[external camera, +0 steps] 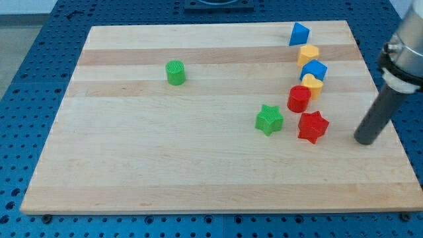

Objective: Push red circle to the green circle

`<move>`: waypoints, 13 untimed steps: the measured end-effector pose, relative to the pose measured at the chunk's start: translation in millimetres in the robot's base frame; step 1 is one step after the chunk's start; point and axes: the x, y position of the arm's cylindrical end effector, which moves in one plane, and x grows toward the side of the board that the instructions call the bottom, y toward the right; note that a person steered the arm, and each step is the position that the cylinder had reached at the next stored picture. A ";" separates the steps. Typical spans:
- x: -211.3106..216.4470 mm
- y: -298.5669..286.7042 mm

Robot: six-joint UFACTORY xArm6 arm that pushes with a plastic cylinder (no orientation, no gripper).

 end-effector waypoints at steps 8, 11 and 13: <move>1.6 -92.9; -90.3 -84.5; -90.3 -81.1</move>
